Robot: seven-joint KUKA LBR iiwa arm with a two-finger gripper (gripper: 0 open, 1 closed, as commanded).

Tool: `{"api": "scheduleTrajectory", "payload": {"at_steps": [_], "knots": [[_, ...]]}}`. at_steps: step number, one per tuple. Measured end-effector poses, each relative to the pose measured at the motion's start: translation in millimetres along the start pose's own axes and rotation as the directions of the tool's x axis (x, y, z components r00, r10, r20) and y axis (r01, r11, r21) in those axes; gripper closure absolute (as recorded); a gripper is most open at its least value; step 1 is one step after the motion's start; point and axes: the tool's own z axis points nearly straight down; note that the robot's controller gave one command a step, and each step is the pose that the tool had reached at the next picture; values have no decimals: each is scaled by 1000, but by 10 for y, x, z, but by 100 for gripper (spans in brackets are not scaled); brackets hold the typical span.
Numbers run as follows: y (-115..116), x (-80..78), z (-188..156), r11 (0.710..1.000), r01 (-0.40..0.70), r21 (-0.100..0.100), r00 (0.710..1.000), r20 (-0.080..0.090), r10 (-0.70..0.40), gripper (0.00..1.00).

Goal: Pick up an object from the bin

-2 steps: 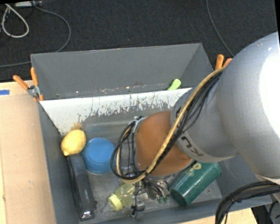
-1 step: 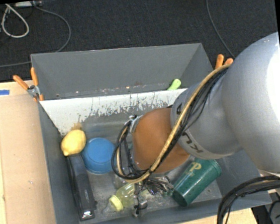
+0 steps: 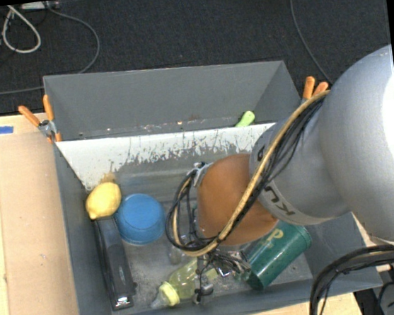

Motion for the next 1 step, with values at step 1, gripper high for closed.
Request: {"api": "scheduleTrajectory", "payload": {"at_steps": [1], "knots": [[74,-105,-122,991,134,-3,991,-5,-134,0]]}}
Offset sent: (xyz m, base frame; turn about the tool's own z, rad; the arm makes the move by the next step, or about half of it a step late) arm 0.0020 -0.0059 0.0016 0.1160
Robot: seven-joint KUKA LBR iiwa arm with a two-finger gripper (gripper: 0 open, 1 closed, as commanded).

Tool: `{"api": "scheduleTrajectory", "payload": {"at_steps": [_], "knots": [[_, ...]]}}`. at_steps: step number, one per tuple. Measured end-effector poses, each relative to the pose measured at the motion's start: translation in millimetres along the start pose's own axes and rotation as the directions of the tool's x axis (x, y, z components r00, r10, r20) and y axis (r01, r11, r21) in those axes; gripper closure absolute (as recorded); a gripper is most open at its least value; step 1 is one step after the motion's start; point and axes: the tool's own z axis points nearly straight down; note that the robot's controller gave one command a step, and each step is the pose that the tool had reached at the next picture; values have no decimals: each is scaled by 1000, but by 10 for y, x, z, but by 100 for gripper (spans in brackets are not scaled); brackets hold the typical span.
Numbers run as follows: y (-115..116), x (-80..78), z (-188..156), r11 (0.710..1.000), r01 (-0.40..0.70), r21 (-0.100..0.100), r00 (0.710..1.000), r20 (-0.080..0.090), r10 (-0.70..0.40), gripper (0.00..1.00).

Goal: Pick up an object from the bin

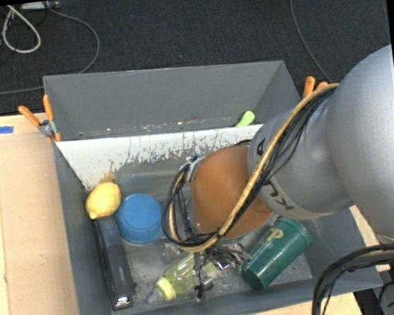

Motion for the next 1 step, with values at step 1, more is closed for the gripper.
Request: {"api": "scheduleTrajectory", "payload": {"at_steps": [1], "knots": [[-108,107,99,970,-242,1,970,-2,242,0]]}}
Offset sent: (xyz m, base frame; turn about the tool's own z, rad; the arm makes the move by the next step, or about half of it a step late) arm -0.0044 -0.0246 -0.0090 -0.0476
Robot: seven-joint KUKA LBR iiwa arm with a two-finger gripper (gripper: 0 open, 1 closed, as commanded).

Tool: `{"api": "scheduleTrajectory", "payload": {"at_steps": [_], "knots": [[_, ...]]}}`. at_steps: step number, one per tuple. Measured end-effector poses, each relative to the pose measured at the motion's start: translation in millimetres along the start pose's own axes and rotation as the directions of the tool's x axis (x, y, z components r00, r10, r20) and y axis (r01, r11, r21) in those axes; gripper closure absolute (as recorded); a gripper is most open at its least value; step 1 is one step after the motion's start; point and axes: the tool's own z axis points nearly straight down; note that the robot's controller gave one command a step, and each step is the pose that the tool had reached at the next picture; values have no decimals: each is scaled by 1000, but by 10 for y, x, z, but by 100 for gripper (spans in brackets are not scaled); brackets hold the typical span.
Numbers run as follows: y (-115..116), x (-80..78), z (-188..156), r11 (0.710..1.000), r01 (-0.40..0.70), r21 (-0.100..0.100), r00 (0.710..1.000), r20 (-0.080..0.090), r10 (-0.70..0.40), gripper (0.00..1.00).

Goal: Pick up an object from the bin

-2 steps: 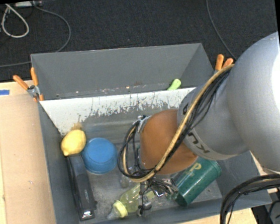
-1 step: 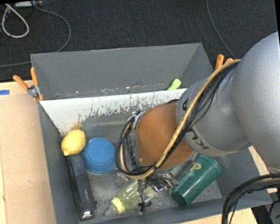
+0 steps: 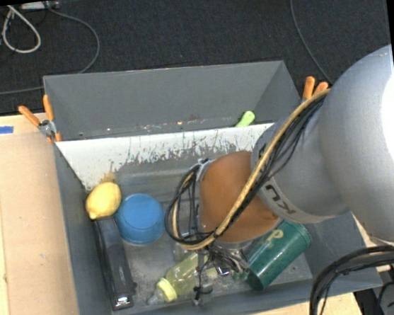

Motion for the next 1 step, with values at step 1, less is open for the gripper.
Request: {"api": "scheduleTrajectory", "payload": {"at_steps": [1], "knots": [[-98,-4,-7,957,289,0,957,5,-289,0]]}}
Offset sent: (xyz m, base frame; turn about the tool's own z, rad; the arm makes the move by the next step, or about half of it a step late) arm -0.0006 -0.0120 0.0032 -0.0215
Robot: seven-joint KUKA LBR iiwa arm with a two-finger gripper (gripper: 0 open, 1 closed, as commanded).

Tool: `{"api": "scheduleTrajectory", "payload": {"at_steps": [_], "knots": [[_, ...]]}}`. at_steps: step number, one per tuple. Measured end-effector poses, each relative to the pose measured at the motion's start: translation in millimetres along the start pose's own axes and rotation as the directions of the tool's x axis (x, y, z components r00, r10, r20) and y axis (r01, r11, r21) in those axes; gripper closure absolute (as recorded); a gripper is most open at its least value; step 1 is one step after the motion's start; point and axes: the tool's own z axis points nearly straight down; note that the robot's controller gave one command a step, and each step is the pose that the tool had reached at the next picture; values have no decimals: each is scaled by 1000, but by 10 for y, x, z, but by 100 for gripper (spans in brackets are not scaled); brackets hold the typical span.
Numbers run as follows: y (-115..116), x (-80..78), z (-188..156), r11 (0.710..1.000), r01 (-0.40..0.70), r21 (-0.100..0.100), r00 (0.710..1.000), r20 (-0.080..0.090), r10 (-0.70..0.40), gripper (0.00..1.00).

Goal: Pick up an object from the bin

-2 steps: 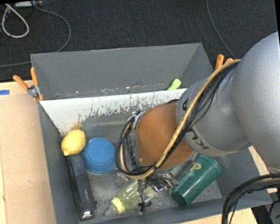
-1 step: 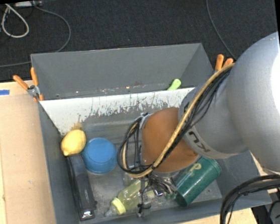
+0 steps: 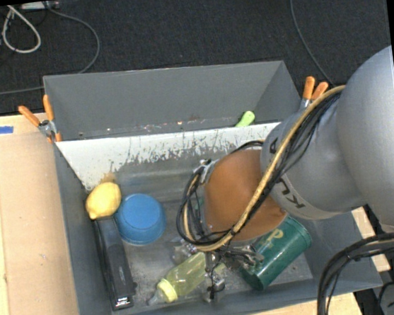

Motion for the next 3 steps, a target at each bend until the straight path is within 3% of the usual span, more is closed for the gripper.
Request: {"api": "scheduleTrajectory", "payload": {"at_steps": [1,2,3], "knots": [[-10,35,-15,963,-270,1,963,-7,270,0],[-26,49,5,999,-39,0,999,4,39,0],[-68,-4,76,981,-193,0,981,-3,193,0]]}}
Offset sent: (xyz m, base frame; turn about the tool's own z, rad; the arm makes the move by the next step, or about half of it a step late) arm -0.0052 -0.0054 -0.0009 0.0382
